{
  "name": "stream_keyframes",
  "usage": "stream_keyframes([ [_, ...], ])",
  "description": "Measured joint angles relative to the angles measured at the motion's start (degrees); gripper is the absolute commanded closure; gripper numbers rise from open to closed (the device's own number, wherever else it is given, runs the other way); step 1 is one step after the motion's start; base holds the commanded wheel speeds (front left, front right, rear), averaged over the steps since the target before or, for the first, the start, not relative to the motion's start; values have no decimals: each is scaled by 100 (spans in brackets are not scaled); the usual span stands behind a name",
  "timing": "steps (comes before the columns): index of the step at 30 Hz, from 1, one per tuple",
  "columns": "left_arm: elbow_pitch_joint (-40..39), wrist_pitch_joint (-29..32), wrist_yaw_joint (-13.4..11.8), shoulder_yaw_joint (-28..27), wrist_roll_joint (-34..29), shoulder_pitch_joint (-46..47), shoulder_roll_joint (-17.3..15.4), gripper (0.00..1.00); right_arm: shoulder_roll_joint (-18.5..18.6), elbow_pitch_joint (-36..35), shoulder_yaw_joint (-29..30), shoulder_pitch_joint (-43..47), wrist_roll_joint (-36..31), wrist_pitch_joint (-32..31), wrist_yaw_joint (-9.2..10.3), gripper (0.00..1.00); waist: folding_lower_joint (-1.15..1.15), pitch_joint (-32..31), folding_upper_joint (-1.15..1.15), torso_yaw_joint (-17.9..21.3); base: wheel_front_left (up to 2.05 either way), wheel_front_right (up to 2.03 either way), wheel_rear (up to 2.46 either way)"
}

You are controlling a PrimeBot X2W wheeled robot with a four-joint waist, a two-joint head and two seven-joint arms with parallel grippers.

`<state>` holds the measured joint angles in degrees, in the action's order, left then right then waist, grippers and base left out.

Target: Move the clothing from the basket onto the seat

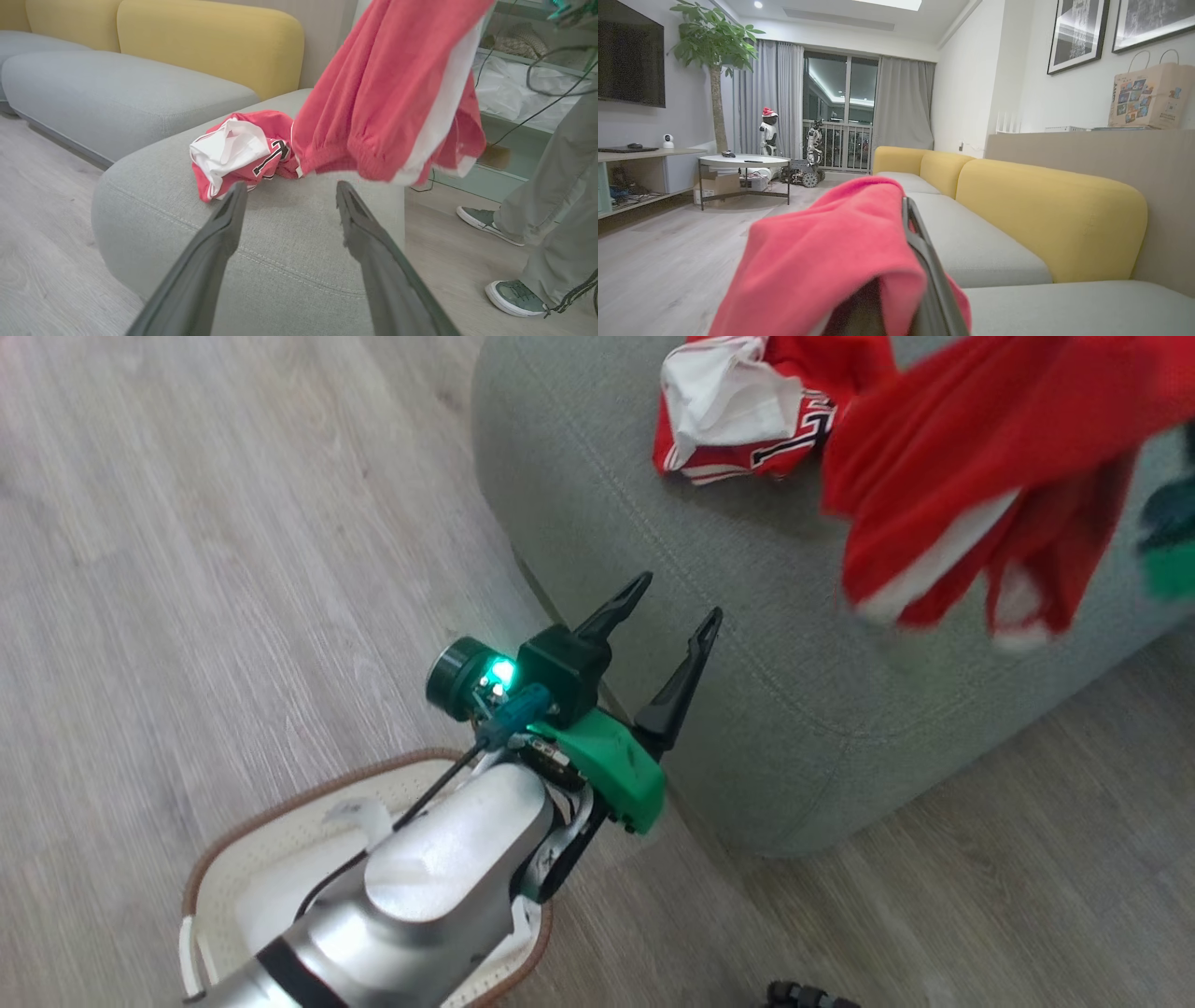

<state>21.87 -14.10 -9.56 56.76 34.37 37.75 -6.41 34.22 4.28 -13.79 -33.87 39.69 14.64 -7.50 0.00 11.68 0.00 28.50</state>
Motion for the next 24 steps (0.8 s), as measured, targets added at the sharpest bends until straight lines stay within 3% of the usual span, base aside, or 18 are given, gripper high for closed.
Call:
stream_keyframes([
  [7, 125, 172, -16, 190, -152, 382, 154, 0, 480, 837, 138, -1069, 136, 1, 0, 100, 0, 517, 0, -216, 0, 0, 0],
  [14, 302, 229, -74, 412, -292, 845, 267, 0, 914, 1848, 280, -1541, 165, 1, -1, 100, 1, 1151, 0, -622, 0, 0, 0],
  [20, 297, 224, -290, 591, -292, 1165, 285, 0, 1290, 2670, 413, -1940, 222, 1, -1, 100, 0, 1673, 0, -1063, 0, 0, 0],
  [24, 168, 183, -466, 805, -225, 1321, 285, 0, 1351, 3160, 361, -2157, 176, 1, -1, 100, 1, 2011, 0, -1324, 0, 0, 0],
])
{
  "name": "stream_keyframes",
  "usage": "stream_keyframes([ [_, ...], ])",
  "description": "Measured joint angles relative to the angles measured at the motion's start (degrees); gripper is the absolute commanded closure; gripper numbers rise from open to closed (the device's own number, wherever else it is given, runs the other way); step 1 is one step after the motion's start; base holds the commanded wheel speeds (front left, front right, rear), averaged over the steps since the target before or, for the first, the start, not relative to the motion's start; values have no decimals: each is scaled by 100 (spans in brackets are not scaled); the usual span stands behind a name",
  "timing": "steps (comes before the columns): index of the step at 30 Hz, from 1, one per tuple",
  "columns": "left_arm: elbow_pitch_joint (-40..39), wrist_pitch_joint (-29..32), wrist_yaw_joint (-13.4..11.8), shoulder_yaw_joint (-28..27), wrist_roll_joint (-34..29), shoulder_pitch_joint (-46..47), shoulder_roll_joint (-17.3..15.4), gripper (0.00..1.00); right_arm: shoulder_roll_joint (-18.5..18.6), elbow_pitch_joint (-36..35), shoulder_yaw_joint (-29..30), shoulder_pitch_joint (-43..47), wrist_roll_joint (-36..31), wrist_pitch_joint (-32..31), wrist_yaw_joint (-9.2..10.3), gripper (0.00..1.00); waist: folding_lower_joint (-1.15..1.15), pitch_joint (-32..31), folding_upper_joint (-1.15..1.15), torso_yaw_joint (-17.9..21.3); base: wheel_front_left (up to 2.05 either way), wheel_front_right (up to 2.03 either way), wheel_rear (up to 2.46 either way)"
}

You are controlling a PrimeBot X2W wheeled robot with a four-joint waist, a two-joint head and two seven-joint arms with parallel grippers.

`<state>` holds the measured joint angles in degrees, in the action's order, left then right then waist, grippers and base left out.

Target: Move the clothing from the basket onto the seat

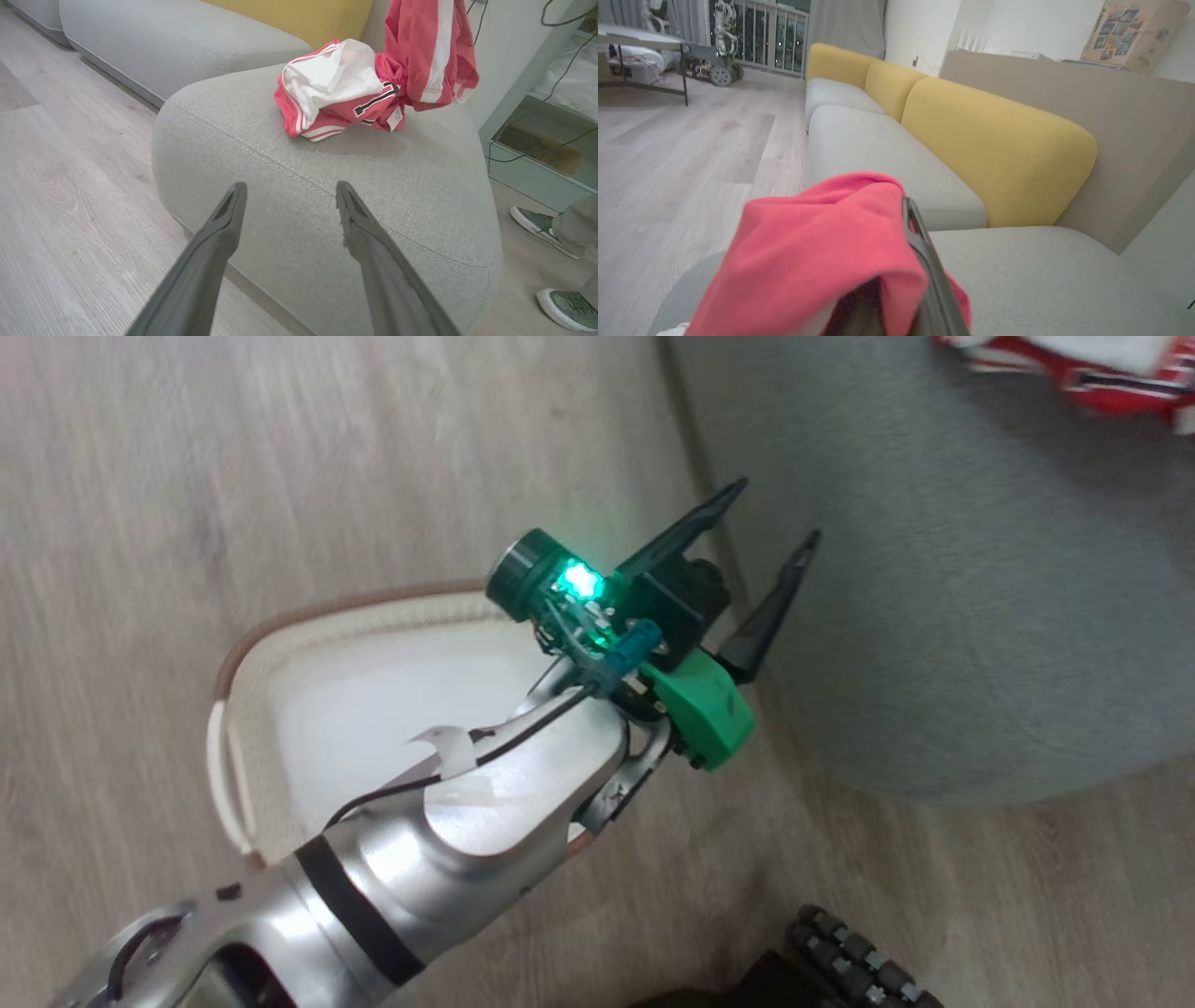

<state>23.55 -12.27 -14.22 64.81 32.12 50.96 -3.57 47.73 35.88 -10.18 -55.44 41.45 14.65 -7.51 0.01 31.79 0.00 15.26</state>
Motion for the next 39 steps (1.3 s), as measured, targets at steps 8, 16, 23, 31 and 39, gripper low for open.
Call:
stream_keyframes([
  [8, -132, -96, -347, 354, 291, 411, 3, 0, 143, 818, -1065, -358, -144, 0, 0, 100, 0, 505, 0, -449, 0, 0, 0],
  [16, -94, -200, -543, 514, 566, 513, 2, 0, 146, 1636, -2595, -771, 560, -1291, 0, 100, -1, 641, 0, -647, 0, 0, 0],
  [23, -46, -218, -556, 542, 699, 531, 4, 0, 333, 1636, -3389, -1108, 1268, -2124, 0, 100, -1, 508, 0, -653, 0, 0, 0],
  [31, -43, -219, -564, 463, 697, 510, 5, 0, 352, 1691, -3964, -1212, 1649, -1956, 0, 0, -1, 220, 0, -612, 0, 0, 0],
  [39, 105, -219, -320, -10, 603, -3, 15, 0, 353, 1481, -4704, -1206, 2002, -1916, 0, 0, -1, -458, 0, -494, 0, 0, 0],
])
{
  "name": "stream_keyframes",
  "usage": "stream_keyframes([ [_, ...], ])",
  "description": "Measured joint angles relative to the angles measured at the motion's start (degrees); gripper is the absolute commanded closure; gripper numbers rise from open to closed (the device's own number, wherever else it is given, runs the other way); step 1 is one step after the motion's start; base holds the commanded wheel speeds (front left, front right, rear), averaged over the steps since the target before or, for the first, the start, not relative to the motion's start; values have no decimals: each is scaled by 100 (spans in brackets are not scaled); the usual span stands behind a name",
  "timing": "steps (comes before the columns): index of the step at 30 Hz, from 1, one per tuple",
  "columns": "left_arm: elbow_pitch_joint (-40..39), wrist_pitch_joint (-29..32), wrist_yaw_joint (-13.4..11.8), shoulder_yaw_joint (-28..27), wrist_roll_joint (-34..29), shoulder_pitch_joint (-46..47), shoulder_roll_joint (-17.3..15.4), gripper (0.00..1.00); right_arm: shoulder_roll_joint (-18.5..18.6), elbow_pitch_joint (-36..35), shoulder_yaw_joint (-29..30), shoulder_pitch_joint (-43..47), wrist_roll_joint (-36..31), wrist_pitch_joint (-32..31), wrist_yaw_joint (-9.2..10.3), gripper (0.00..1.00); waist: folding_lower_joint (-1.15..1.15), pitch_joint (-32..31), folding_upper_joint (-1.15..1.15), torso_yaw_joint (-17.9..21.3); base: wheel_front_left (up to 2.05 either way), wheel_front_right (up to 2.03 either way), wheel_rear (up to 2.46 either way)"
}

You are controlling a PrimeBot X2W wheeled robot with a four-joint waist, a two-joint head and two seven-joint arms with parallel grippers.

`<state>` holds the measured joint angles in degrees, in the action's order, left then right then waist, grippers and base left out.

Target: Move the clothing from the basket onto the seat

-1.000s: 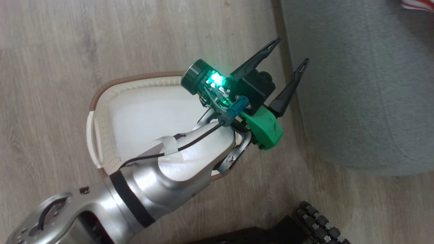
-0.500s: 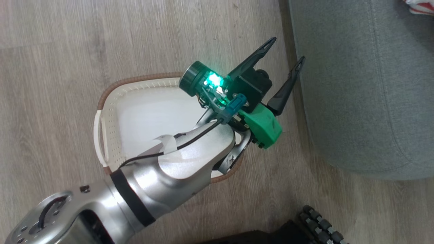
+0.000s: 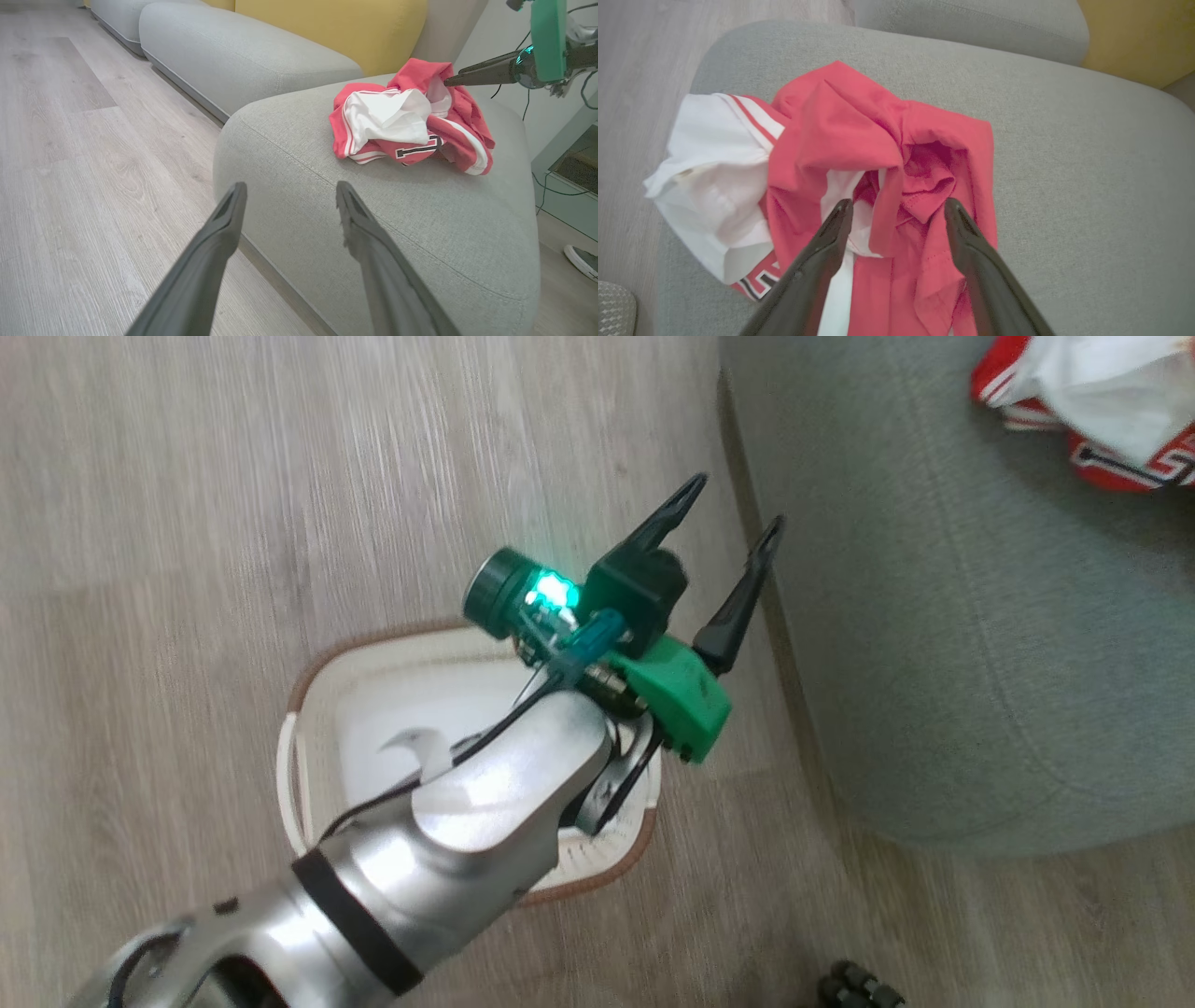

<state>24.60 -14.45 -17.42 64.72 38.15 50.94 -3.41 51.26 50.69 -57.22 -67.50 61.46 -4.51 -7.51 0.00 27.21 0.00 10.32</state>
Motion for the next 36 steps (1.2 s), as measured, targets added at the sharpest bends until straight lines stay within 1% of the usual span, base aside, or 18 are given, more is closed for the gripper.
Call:
stream_keyframes([
  [3, 15, 0, 134, -197, -83, -289, -5, 0, 35, -169, -263, 0, 44, 49, 0, 0, 0, -321, 0, 61, 0, 0, 0],
  [6, -5, 0, 235, -400, -159, -540, -32, 0, 129, -415, -442, 1, 171, 266, 0, 0, 0, -651, 0, 116, 0, 0, 0],
  [8, -83, 0, 236, -591, -179, -719, -75, 0, 193, -597, -525, 1, 268, 460, 0, 0, 0, -871, 0, 144, 0, 0, 0],
  [11, -260, 0, 279, -881, -257, -1014, -233, 0, 301, -823, -745, 6, 232, 798, 0, 0, 0, -1192, 0, 174, 0, 0, 0],
  [17, -581, 0, 327, -1272, -319, -1685, -659, 0, 324, -1194, -968, 180, 233, 1401, 0, 0, 0, -1784, 0, 182, 0, 0, 0],
  [20, -781, 0, 297, -1434, -320, -1911, -829, 0, 342, -1343, -943, 334, 248, 1670, 0, 0, 0, -2005, 0, 136, 0, 0, 0],
  [22, -938, 0, 270, -1557, -320, -2018, -891, 0, 370, -1402, -812, 446, 213, 1816, 0, 0, 0, -2090, 0, 62, 0, 0, 0],
  [23, -1010, 0, 249, -1612, -322, -2069, -915, 0, 380, -1425, -656, 522, 204, 1859, 0, 0, 0, -2122, 0, 13, 0, 0, 0],
  [24, -1156, 0, 199, -1766, -363, -2222, -938, 0, 363, -1562, -143, 756, 185, 1881, 0, 0, 0, -2189, 0, -83, 0, 0, 0],
  [26, -1335, 0, 153, -1911, -410, -2417, -987, 0, 301, -1772, 658, 1088, 7, 1892, 0, 0, 0, -2248, 0, -184, 0, 0, 0],
  [29, -1461, 0, 115, -2046, -480, -2707, -1106, 0, 86, -2040, 1898, 1845, -468, 1897, 0, 0, 0, -2332, 0, -316, 0, 0, 0],
  [33, -1656, 0, 65, -2306, -575, -3056, -1220, 0, -497, -2547, 3349, 3253, -1284, 1897, 0, 0, 0, -2425, 0, -473, 0, 0, 0],
  [36, -1738, 0, 24, -2527, -616, -3257, -1257, 0, -1035, -3061, 4162, 4206, -1864, 1897, 1, 0, 0, -2473, 0, -573, 0, 0, 0],
])
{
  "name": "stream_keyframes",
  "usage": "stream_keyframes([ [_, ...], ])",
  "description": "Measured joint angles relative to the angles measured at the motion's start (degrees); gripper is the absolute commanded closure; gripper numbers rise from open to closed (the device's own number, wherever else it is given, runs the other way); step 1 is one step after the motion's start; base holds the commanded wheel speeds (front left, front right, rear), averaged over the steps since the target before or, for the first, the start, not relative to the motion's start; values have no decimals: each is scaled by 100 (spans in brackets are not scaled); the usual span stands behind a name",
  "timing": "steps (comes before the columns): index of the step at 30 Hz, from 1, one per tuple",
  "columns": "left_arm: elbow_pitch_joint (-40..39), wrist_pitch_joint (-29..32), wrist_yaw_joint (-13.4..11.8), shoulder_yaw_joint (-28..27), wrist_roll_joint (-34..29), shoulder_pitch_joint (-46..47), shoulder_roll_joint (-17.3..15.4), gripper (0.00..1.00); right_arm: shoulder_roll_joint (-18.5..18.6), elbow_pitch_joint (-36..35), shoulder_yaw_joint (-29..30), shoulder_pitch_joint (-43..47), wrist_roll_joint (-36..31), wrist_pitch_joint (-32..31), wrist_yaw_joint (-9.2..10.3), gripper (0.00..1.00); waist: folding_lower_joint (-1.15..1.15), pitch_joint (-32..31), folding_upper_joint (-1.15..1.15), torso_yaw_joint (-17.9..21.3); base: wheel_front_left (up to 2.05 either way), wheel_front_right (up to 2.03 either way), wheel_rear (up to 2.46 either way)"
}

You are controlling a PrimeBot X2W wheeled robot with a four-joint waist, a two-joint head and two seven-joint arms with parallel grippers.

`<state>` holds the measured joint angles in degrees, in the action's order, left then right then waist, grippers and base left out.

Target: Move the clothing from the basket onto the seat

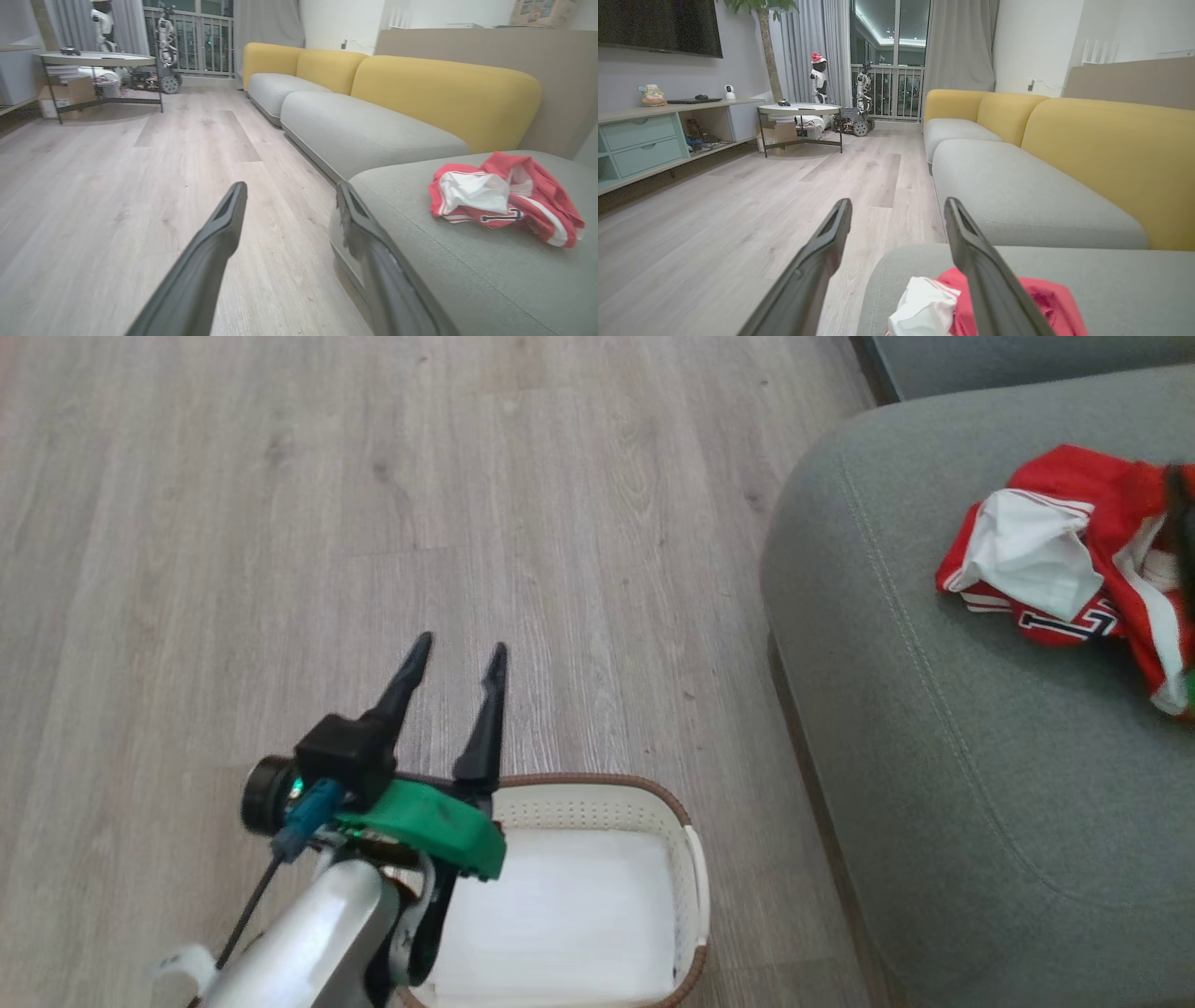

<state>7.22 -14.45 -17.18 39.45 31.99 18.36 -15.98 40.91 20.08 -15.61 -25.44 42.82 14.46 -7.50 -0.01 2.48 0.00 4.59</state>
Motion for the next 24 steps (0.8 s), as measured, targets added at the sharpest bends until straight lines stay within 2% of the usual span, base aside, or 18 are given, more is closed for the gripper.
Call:
stream_keyframes([
  [5, -160, 0, 3, -442, -108, -387, 4, 0, -772, -791, 907, 1118, -733, 0, 0, 0, 0, -85, 0, -137, 0, 0, 0],
  [11, -181, 0, 54, -999, -315, -1010, 97, 0, -1592, -1523, 1385, 2015, -1238, 0, 0, 0, 0, -178, 0, -288, 0, 0, 0],
  [17, -256, 0, 193, -1552, -549, -1324, 311, 0, -1986, -1613, 1351, 2487, -1304, 0, 0, 0, 0, -189, 0, -379, 0, 0, 0],
  [24, -232, 0, 723, -2145, -955, -1535, 600, 0, -2157, -1718, 1333, 2537, -1566, 0, 0, 0, 0, -167, 0, -426, 0, 0, 0],
])
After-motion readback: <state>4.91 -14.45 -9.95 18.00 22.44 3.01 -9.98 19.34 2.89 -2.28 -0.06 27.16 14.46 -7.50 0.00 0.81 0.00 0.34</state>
